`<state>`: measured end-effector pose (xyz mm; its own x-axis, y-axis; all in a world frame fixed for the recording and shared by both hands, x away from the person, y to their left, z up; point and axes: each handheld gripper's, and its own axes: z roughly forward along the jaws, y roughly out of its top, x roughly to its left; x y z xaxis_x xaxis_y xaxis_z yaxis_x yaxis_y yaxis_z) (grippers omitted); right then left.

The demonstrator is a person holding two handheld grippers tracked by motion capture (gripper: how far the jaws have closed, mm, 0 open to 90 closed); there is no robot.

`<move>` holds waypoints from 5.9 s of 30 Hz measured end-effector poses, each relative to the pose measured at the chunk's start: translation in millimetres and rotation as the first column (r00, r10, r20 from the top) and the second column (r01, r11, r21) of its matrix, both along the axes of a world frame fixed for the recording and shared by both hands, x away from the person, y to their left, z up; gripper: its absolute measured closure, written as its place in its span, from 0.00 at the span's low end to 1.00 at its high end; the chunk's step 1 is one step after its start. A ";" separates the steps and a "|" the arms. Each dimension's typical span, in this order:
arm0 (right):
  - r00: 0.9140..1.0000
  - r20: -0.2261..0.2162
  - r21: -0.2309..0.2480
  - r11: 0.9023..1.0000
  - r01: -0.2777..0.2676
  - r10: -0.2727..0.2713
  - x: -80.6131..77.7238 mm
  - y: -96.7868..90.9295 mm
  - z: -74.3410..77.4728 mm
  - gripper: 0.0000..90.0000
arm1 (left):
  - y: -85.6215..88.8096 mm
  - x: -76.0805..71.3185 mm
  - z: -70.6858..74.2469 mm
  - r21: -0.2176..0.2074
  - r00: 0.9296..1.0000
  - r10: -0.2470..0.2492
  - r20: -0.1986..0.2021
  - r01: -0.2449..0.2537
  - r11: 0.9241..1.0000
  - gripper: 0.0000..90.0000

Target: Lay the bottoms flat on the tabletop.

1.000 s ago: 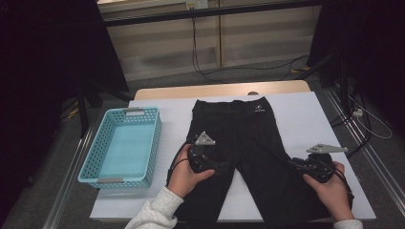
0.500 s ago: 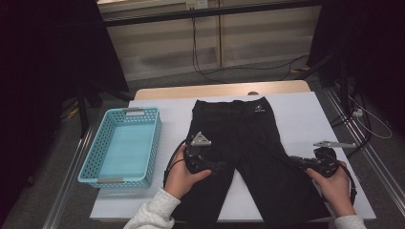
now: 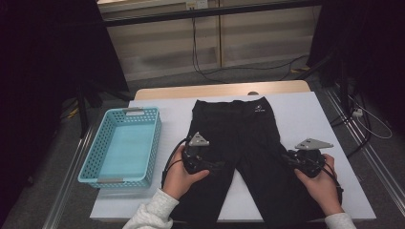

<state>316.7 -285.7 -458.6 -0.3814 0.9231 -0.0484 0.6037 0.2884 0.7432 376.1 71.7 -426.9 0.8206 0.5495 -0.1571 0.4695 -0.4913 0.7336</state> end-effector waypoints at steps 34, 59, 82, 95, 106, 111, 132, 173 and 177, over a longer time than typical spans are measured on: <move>0.993 -0.061 0.112 0.988 0.106 -0.100 -35.2 -36.3 5.3 0.76 | 0.7 -1.1 6.8 -0.017 1.000 -0.001 0.010 0.001 1.000 0.21; 0.982 -0.177 0.207 0.973 0.098 -0.061 -57.2 -37.4 1.1 0.98 | 1.8 1.0 12.4 -0.025 1.000 -0.003 0.016 0.003 1.000 0.21; 0.997 -0.061 0.124 0.991 0.056 -0.049 -54.9 -22.5 13.9 0.67 | 8.2 2.4 13.1 -0.020 1.000 0.015 0.008 -0.015 1.000 0.20; 0.998 -0.039 0.133 0.990 -0.040 0.046 -34.8 7.5 13.7 0.55 | 28.2 4.6 12.3 -0.005 0.998 0.063 -0.006 -0.063 0.998 0.18; 1.000 -0.004 0.167 0.986 -0.023 0.024 -21.3 13.0 14.2 0.38 | 46.6 5.4 7.0 0.002 0.992 0.126 -0.011 -0.126 0.992 0.17; 0.999 0.000 0.181 0.983 -0.032 0.033 -14.9 18.4 14.4 0.32 | 52.3 4.6 3.1 0.010 0.989 0.145 -0.026 -0.145 0.989 0.17; 0.994 0.029 0.185 0.977 -0.105 0.101 -6.5 34.9 19.1 0.24 | 66.5 8.3 -14.5 0.060 0.971 0.235 -0.037 -0.232 0.971 0.14; 0.991 0.041 0.193 0.973 -0.129 0.124 -10.6 37.5 16.4 0.24 | 78.2 10.5 -29.3 0.108 0.951 0.308 -0.014 -0.304 0.946 0.30; 0.992 0.035 0.194 0.973 -0.127 0.122 -10.9 35.8 15.0 0.24 | 77.4 7.6 -28.8 0.113 0.948 0.318 -0.020 -0.314 0.943 0.33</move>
<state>305.8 -249.9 -443.7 -0.4948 0.8609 0.1182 0.5547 0.2081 0.8056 383.7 149.1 -455.7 0.5969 0.7946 -0.1107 0.6393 -0.3877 0.6641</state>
